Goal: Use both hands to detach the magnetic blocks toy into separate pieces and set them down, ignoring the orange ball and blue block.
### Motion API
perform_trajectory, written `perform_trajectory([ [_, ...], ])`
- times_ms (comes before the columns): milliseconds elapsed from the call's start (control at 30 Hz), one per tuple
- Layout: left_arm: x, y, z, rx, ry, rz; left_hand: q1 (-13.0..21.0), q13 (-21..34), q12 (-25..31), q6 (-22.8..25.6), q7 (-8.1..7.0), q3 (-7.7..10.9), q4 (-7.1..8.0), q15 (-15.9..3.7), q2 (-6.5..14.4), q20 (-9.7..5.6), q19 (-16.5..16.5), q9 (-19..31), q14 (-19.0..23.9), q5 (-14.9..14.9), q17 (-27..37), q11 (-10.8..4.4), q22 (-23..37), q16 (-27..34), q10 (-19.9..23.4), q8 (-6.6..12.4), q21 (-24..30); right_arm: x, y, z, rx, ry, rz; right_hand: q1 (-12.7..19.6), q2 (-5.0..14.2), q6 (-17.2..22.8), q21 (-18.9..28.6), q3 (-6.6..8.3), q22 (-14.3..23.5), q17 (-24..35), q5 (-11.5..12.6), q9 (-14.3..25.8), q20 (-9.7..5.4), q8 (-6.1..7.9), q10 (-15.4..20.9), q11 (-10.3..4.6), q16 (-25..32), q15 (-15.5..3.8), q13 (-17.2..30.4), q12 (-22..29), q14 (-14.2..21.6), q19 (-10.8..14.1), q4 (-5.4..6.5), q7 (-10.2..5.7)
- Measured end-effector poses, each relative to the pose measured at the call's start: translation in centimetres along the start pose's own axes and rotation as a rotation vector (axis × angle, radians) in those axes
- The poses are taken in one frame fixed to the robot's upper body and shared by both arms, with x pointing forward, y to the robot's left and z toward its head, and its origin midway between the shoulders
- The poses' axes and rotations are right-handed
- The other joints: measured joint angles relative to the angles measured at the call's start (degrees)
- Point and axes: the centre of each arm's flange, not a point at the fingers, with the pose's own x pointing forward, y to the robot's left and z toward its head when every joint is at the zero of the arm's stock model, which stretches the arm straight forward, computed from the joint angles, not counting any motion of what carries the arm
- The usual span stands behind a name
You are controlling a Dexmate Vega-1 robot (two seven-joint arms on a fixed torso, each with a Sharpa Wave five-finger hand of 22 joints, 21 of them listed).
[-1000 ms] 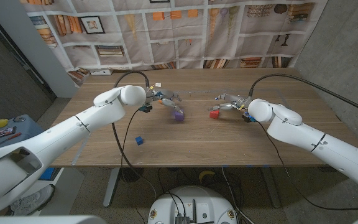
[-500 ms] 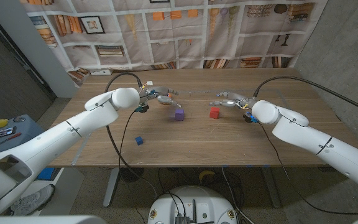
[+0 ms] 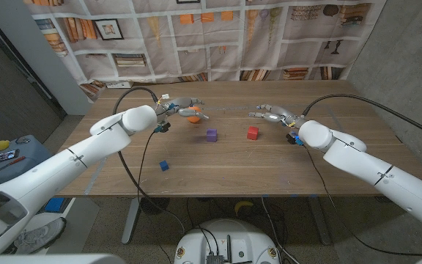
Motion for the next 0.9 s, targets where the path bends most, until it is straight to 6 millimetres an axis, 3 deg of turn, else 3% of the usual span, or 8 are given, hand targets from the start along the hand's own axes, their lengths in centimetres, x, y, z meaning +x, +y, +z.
perform_trajectory([
  [300,-0.4,0.5,-1.6,-0.085,-0.029,0.077,-0.9,-0.29,0.0,0.23,0.22,-0.01,0.48,-0.1,0.9,-0.06,-0.06,0.01,0.71,0.0,0.0,-0.53,0.0,0.0,0.53,0.22,0.0,0.4,0.1,-0.6,0.103,-0.034,-0.054,-0.75,0.76,0.93,0.0,0.15,0.0,-0.59,-0.22,-0.13,-1.02,-0.22,1.64,-0.4,0.42,-0.83,-0.25,0.0,1.47,1.03,-0.15,0.29],
  [633,-0.8,0.5,-3.1,-0.155,-0.04,0.157,-4.87,-0.28,0.0,0.62,-0.24,-0.67,2.49,-0.94,4.08,-0.47,0.35,0.01,1.55,0.0,0.05,-1.12,0.0,0.0,1.13,0.22,0.0,0.4,0.2,-1.5,0.207,-0.059,-0.105,-1.68,1.68,1.95,0.0,0.32,0.01,-0.91,-0.22,-0.4,-1.44,-0.43,2.87,-0.42,0.79,-1.25,-0.53,0.0,2.53,1.45,0.02,0.71],
  [900,-1.2,-0.1,-4.3,-0.247,-0.05,0.226,-9.27,-0.28,0.0,0.96,0.11,-0.81,5.08,-1.14,8.47,-1.08,0.96,0.01,2.36,0.0,0.15,-1.02,0.01,0.0,1.85,0.43,0.0,0.3,0.4,-2.3,0.296,-0.081,-0.137,-2.27,2.28,2.25,0.0,0.07,0.01,-0.91,-0.22,-0.4,-1.62,-0.88,3.18,-0.1,0.88,-1.51,-0.53,0.0,2.79,2.07,0.27,1.02],
])
